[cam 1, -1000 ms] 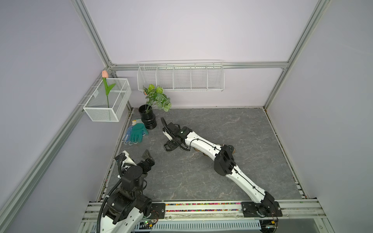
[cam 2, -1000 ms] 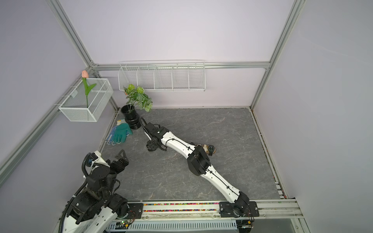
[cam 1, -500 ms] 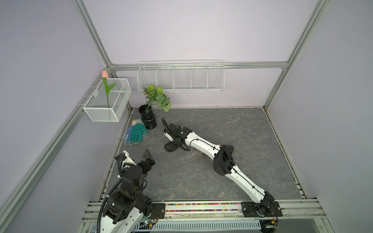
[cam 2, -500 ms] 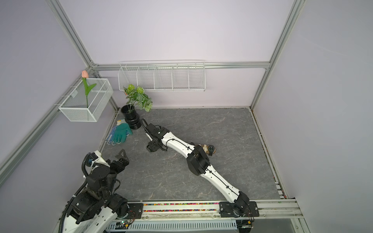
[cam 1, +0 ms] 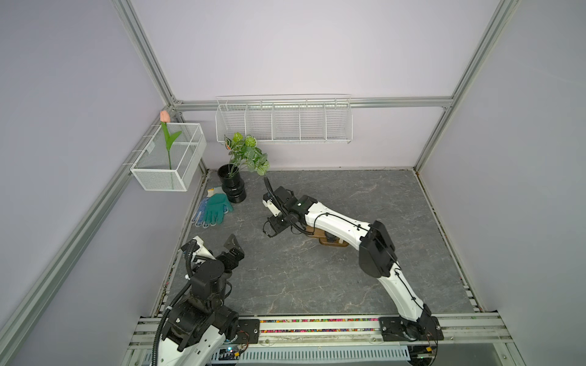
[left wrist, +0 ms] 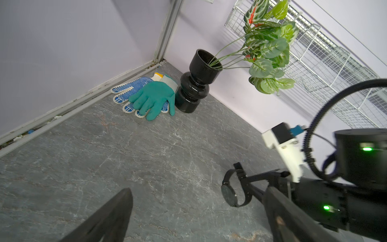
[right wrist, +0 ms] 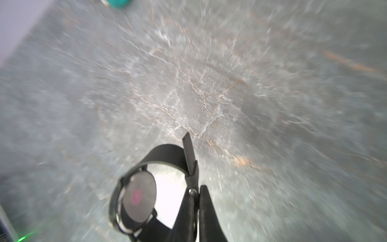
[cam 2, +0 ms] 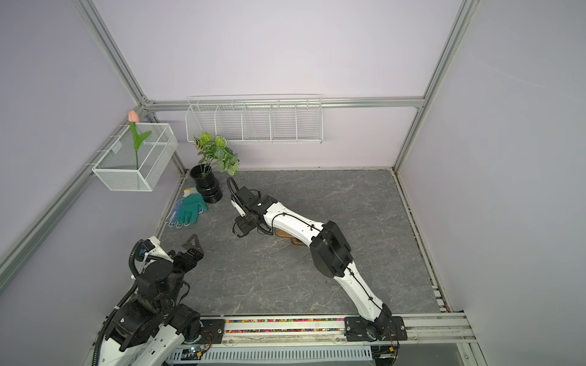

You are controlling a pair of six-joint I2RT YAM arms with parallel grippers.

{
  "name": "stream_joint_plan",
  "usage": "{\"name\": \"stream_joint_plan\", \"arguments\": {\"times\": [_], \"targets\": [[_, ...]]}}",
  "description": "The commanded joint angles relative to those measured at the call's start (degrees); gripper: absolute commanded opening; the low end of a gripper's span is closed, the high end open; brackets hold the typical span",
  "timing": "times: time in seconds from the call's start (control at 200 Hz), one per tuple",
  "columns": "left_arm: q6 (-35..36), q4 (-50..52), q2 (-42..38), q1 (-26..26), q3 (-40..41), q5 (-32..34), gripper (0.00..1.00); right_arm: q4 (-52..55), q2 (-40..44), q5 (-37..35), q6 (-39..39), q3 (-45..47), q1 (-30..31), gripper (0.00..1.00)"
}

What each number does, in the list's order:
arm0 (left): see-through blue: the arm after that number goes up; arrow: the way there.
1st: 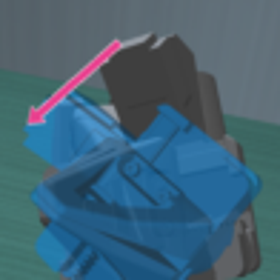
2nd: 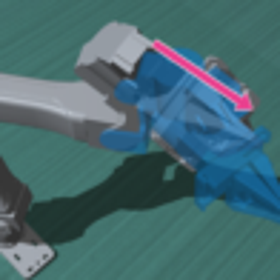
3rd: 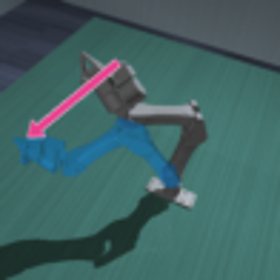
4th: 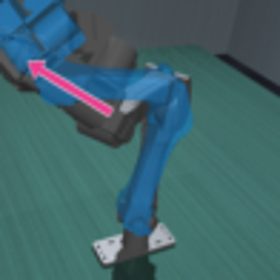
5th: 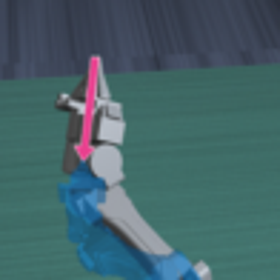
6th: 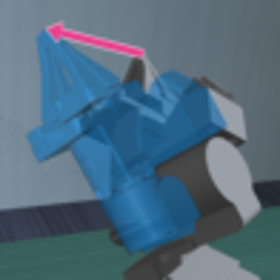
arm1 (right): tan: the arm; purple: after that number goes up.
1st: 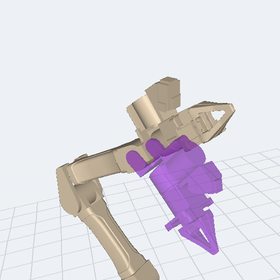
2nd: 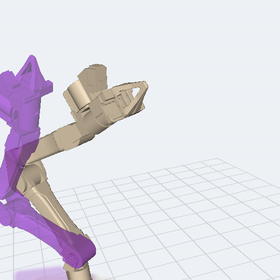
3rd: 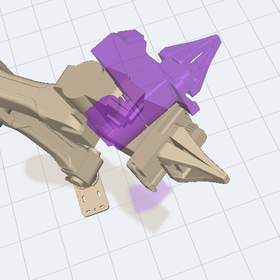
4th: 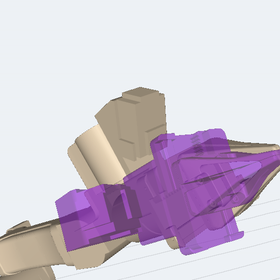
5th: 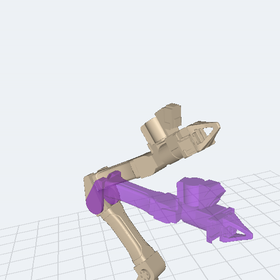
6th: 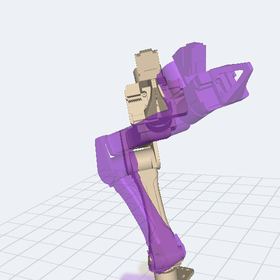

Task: Place watch on stand
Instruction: Pick up the watch at the center of the board.

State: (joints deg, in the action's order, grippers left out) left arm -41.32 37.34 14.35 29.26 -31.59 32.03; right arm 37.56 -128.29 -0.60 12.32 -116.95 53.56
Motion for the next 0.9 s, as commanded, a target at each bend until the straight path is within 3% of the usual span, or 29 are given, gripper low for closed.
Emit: {"name": "stream_joint_plan", "arguments": {"times": [0.0, 0.095, 0.27, 0.41, 0.68, 0.895], "targets": [[0.94, -3.62, 2.71, -0.25, -0.44, -5.23, 0.98, -10.39, 9.65, 1.19, 3.25, 10.77, -1.38, 0.07], [2.0, -9.15, 5.65, -0.25, 0.66, -10.32, 0.97, -14.96, 18.65, 1.26, 5.12, 22.33, -2.86, 0.07], [3.49, -26.35, 13.04, -0.16, 3.64, -25.8, 0.91, -18.26, 33.22, -0.41, 7.02, 37.1, -6.21, 0.07], [2.24, -31.76, 22.55, 0.73, 2.16, -32.11, 0.86, -19.67, 43.97, -0.53, 9.07, 48.62, -11.19, 0.07], [5.24, -42.88, 41.67, 16.36, -4.68, -30.11, 0.84, -17.76, 60.87, 1.66, 11.54, 60.59, -18.92, 0.07], [10.04, -49.68, 52.35, 24.82, -10.89, -31.45, 0.78, -18.66, 69.19, 2.79, 13.82, 67.85, -22.53, 0.08]]}}
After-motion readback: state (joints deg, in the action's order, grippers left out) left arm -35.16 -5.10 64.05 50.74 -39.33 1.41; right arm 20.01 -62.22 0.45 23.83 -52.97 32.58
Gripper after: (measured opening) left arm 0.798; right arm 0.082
